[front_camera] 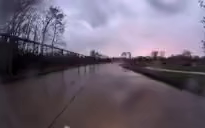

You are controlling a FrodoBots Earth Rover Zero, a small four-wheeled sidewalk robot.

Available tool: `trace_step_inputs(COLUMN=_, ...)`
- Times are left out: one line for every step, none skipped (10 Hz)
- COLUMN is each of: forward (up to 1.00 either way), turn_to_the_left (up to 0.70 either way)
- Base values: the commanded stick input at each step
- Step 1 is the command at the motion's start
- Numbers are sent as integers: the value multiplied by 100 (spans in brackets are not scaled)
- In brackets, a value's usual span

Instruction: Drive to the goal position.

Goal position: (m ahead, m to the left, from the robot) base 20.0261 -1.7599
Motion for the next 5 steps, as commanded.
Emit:
trace_step_inputs(forward=70, turn_to_the_left=0)
trace_step_inputs(forward=70, turn_to_the_left=0)
trace_step_inputs(forward=70, turn_to_the_left=0)
trace_step_inputs(forward=70, turn_to_the_left=0)
trace_step_inputs(forward=70, turn_to_the_left=0)
